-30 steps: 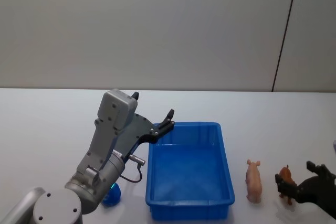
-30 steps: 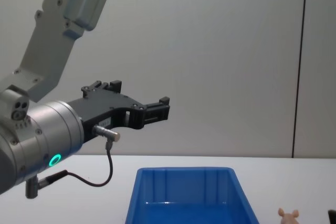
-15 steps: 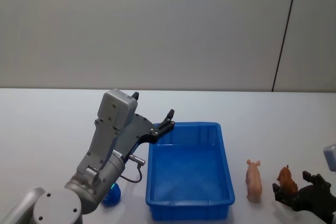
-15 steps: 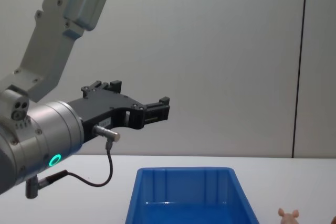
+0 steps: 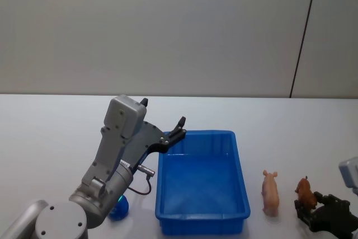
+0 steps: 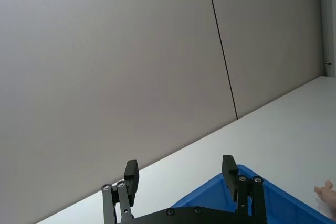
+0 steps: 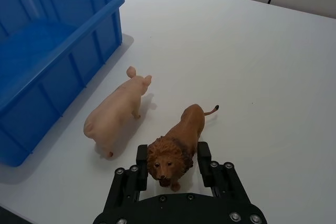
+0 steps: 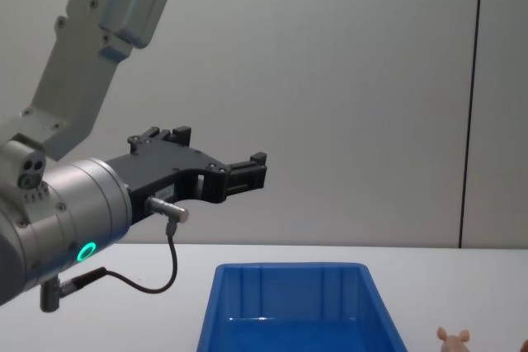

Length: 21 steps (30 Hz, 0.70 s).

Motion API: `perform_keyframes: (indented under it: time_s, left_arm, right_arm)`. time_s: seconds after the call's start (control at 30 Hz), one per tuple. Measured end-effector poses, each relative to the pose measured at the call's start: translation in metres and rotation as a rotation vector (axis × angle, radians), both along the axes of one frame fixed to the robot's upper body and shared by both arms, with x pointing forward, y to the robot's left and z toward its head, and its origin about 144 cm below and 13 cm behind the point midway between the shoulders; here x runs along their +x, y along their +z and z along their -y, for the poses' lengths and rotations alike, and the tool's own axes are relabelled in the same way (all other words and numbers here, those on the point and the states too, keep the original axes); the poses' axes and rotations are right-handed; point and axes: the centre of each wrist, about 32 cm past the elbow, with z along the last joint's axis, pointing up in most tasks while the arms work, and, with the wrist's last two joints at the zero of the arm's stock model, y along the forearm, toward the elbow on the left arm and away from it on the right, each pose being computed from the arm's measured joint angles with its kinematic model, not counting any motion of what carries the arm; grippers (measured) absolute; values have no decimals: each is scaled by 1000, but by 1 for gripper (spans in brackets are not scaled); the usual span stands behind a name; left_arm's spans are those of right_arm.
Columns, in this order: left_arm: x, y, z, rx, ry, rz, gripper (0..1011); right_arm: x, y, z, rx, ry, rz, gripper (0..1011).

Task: Pick up the two dolls from the table and place them into the box.

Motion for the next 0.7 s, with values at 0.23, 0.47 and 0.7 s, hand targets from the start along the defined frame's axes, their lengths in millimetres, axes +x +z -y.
perform_keyframes:
  time_s: [0.23, 0.47, 0.7]
  left_arm:
    - [0, 0, 0, 0, 0, 0, 1002]
    - [0, 0, 0, 0, 0, 0, 1002]
    - [0, 0, 0, 0, 0, 0, 1002]
  right_arm:
    - [0, -1, -1, -11, 4, 11, 438]
    - [0, 2, -3, -25, 5, 73, 433]
    - [2, 10, -7, -31, 12, 146, 433]
